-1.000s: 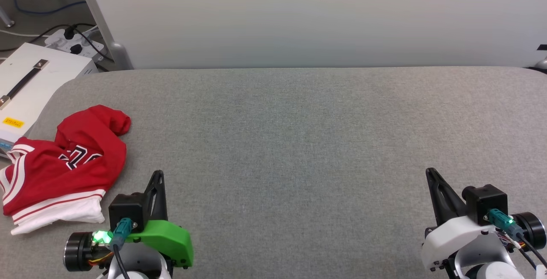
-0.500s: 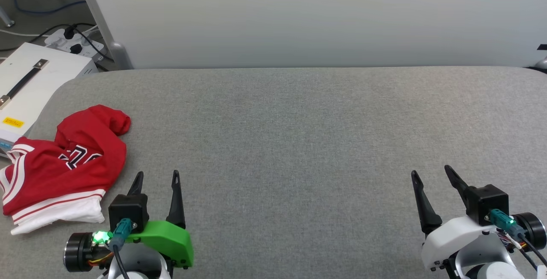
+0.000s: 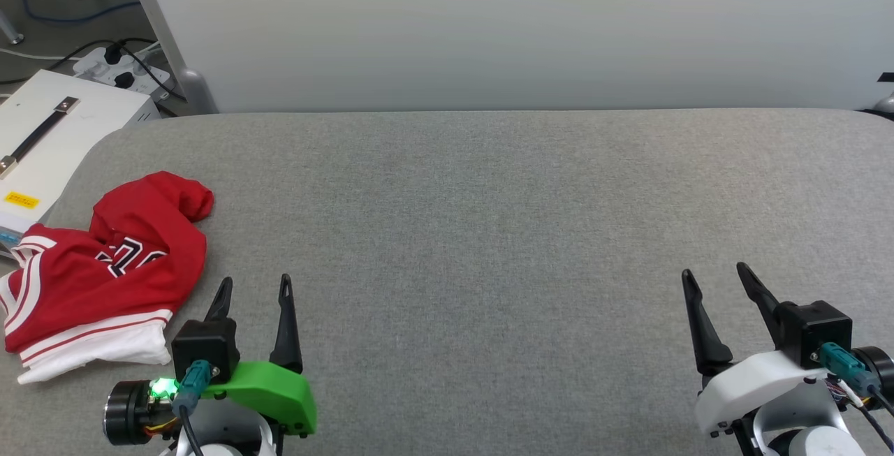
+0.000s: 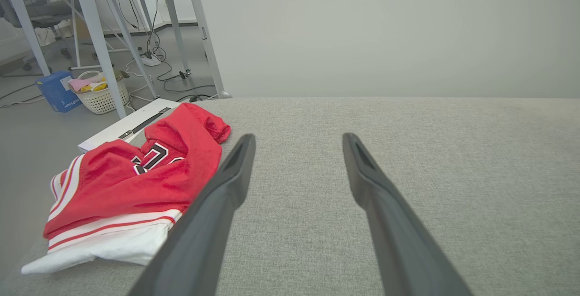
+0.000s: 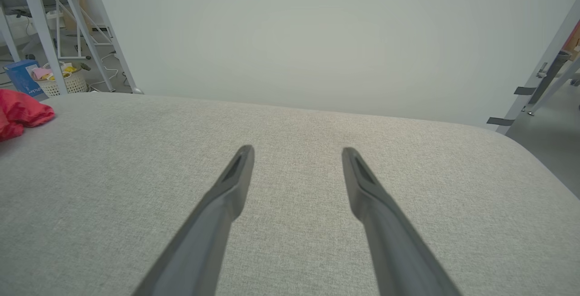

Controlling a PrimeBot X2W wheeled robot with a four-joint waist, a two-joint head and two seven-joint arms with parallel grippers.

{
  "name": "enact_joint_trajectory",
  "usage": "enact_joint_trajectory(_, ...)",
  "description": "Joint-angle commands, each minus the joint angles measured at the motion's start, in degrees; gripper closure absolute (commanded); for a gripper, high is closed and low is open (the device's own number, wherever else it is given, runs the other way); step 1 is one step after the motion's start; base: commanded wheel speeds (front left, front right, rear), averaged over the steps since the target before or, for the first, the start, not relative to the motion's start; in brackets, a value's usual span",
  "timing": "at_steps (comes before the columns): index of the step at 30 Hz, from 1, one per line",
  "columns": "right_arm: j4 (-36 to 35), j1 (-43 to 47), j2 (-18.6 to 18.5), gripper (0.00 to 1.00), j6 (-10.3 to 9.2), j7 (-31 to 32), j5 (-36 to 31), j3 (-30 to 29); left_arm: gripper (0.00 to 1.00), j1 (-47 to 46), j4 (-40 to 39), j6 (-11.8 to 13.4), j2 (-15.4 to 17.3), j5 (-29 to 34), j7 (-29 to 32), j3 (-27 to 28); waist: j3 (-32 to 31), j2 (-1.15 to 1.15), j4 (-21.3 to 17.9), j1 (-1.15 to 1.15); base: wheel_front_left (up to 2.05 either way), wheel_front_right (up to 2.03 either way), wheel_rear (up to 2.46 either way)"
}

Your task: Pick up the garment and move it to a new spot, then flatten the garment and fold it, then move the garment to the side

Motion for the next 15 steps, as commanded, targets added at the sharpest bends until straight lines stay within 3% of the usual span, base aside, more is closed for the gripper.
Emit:
enact_joint_trajectory(1,-0.6,-0.1,0.0,0.00,-0.01,-0.7,0.9,-0.2,0.00,-0.3,-0.2,0.3,0.0,-0.5,-0.6,-0.1,0.0,0.00,0.0,0.00,0.00,0.00,0.00)
enact_joint_trajectory(15,-1.4,0.5,0.0,0.00,-0.01,-2.3,2.8,-0.4,0.00,-0.2,0.2,0.5,-0.1,-1.6,-2.2,-0.4,-0.2,0.00,0.0,0.00,0.00,0.00,0.00)
